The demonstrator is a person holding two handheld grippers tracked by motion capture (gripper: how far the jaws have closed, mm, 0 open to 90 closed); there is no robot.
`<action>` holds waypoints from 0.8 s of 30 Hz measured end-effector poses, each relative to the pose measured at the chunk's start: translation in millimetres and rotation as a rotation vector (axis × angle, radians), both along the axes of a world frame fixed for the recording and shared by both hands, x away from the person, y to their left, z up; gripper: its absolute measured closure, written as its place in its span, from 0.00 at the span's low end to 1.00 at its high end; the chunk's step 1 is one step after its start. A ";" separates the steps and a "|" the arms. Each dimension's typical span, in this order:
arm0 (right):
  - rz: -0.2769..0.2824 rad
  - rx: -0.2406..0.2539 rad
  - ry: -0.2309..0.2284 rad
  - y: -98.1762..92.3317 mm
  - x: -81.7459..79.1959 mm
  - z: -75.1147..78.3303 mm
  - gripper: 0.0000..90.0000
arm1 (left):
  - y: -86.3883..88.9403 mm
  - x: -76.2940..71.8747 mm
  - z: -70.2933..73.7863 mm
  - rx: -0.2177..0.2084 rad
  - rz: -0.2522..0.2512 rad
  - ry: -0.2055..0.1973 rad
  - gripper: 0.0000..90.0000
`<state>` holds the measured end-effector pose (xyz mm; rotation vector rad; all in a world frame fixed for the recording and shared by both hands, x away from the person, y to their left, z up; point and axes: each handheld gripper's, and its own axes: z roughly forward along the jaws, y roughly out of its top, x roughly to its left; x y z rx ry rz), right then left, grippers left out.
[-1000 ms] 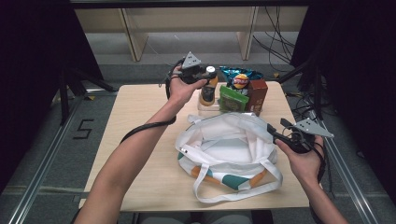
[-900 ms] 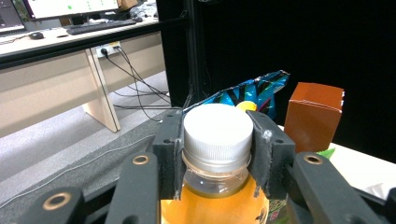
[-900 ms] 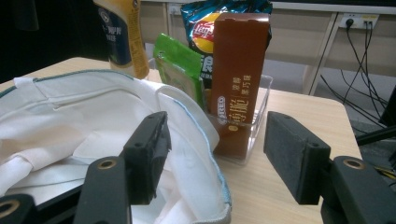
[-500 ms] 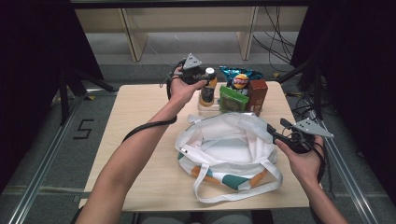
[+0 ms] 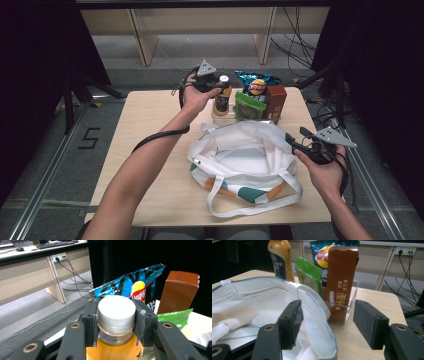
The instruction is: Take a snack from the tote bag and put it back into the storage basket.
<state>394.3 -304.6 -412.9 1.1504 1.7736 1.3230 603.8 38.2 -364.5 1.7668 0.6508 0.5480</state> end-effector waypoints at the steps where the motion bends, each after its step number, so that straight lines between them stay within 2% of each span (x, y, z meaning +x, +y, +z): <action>1: -0.004 -0.006 0.004 -0.2 -0.6 0.3 0.45 | 0.3 0.0 -0.9 -0.003 0.002 0.003 0.65; 4: -0.004 -0.011 0.006 -0.2 -0.7 0.2 0.45 | 0.6 0.1 -3.2 0.000 0.002 0.011 0.65; 5: -0.014 -0.011 -0.006 0.1 -0.5 -0.2 0.45 | 0.6 0.1 -4.0 0.003 0.003 0.015 0.65; 6: -0.017 -0.001 -0.006 0.9 -0.5 -0.3 0.45 | 0.8 -0.1 -5.0 0.006 0.004 0.020 0.65; 7: -0.024 0.020 0.016 2.8 -2.1 -0.3 0.45 | 1.0 0.1 -6.1 0.006 0.004 0.022 0.65; 9: -0.018 0.010 0.009 2.3 -1.5 -0.6 0.45 | 1.1 0.0 -8.6 0.011 0.005 0.028 0.65; 10: -0.004 -0.012 0.007 1.1 -0.7 -0.5 0.45 | 1.2 -0.2 -9.5 0.014 0.006 0.032 0.65; 14: -0.002 -0.001 0.020 3.2 -1.3 -1.2 0.45 | 2.2 -0.3 -15.6 0.017 0.007 0.050 0.65; 16: 0.005 -0.023 0.009 2.0 -0.4 -0.9 0.45 | 2.3 -0.6 -18.6 0.020 0.008 0.060 0.65; 24: -0.003 0.000 0.020 2.8 -1.3 -1.3 0.45 | 1.4 -1.7 -27.6 0.034 0.006 0.083 0.65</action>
